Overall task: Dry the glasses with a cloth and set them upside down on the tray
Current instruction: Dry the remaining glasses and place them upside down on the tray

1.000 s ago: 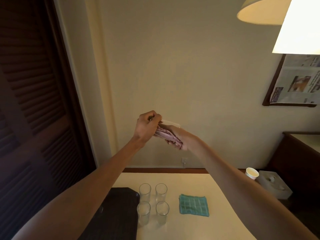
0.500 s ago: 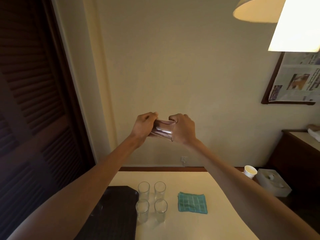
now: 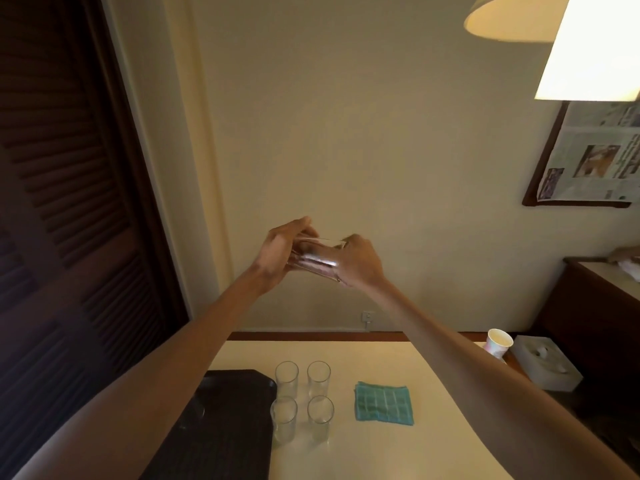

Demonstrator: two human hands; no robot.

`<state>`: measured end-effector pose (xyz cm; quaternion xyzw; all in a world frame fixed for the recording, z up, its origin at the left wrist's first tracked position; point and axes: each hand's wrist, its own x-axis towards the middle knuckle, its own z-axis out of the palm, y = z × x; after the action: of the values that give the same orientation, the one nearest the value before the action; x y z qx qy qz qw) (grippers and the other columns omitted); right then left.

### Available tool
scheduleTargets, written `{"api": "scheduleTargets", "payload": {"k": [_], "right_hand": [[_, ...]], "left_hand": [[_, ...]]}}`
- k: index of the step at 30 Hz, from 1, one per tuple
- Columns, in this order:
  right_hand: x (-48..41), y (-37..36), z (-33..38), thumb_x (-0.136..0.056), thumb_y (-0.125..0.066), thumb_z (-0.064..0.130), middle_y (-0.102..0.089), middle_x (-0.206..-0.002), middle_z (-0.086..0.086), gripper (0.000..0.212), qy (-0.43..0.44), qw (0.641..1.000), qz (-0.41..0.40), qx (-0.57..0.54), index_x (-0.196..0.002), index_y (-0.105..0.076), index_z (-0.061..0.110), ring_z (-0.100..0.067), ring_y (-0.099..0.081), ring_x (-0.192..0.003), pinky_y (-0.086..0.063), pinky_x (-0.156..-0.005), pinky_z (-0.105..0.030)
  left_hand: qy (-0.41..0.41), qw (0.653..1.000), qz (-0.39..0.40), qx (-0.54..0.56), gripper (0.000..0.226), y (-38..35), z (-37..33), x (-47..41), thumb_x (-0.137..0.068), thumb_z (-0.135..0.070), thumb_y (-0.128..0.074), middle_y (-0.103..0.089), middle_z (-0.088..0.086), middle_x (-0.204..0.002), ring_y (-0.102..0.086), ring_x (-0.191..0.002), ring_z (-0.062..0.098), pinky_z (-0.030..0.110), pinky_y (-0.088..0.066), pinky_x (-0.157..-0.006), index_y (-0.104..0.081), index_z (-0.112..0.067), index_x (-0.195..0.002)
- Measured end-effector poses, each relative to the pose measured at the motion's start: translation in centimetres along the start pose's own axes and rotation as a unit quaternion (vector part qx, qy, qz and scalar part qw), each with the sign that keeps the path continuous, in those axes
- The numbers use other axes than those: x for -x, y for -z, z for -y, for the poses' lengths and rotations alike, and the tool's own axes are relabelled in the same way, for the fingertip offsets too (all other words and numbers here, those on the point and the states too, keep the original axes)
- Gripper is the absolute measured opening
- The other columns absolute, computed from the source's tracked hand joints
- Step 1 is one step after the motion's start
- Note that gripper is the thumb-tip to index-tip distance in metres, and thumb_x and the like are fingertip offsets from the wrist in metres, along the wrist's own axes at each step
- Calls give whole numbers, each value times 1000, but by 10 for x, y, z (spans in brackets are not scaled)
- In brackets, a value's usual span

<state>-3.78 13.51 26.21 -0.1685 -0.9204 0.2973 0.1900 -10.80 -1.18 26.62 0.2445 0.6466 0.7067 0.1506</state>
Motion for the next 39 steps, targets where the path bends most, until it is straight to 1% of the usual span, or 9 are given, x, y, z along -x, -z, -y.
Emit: {"api": "scheduleTargets", "payload": {"k": [4,7,11,18,24,27,30,34,39], "right_hand": [[15,21,12,-69,-45,21,-42,-60,0,14,194,948,-65,243,-58,-36,18,-30,-45,-65,-35,-61,-33],[10,16,3,-70,-59,18,-48,-63,1,19,175,952,-68,240,-62,-42,20,-30,-54,-70,-37,-61,-32],[10,4,0,-74,-71,38,-55,-57,6,24,7,997,-13,-79,-76,-59,17,-17,-59,-56,-42,-59,-29],[15,1,2,-97,-47,59,-51,-46,5,54,-224,833,339,-375,-66,-55,15,-5,-34,-30,-18,-36,-15],[5,17,14,-89,-59,19,-67,-77,-14,21,-20,999,17,-23,-73,-67,8,-33,-61,-71,-44,-62,-31],[12,37,25,-75,-53,28,-58,-74,-8,16,138,972,-62,181,-63,-53,17,-36,-53,-77,-39,-66,-34],[5,37,24,-69,-61,17,-43,-64,0,29,160,949,-55,265,-58,-35,19,-32,-50,-73,-29,-63,-32],[-3,10,11,-82,-70,33,-68,-76,-7,19,25,999,-29,-28,-81,-68,14,-24,-64,-67,-49,-62,-34],[5,-3,6,-92,-46,67,-53,-54,2,58,-208,855,303,-365,-69,-62,16,-6,-35,-33,-21,-35,-15]], "left_hand": [[126,992,18,-8,37,-2,2,3,-106,-36,-51,-73,14,-88,-72,-81,26,39,-60,-73,-69,-6,-96],[89,994,-48,-33,28,-12,1,5,-104,-24,-51,-63,10,-78,-65,-74,24,35,-58,-64,-60,-12,-80],[-45,987,-104,-111,29,-12,6,1,-96,-19,-51,-45,4,-68,-48,-68,19,31,-47,-58,-51,-13,-68],[-258,940,-156,-157,26,-18,10,6,-96,-6,-53,-60,11,-64,-54,-60,24,32,-40,-53,-62,0,-71],[-84,994,-55,-53,37,-4,5,-4,-102,-34,-54,-70,10,-83,-67,-78,21,33,-55,-67,-68,-3,-88],[91,994,10,54,33,-5,-3,-1,-103,-37,-56,-71,9,-81,-72,-74,24,32,-59,-59,-66,-8,-91],[90,994,-16,56,28,-8,-6,-2,-102,-31,-55,-69,9,-75,-71,-67,23,31,-57,-55,-64,-10,-85],[-10,996,-93,3,23,-12,-10,-7,-96,-19,-58,-57,8,-73,-63,-63,24,34,-56,-51,-62,-12,-74],[-96,988,-114,-45,19,-12,-6,-11,-94,-13,-59,-59,2,-67,-59,-59,19,36,-55,-48,-67,-4,-79]]}}
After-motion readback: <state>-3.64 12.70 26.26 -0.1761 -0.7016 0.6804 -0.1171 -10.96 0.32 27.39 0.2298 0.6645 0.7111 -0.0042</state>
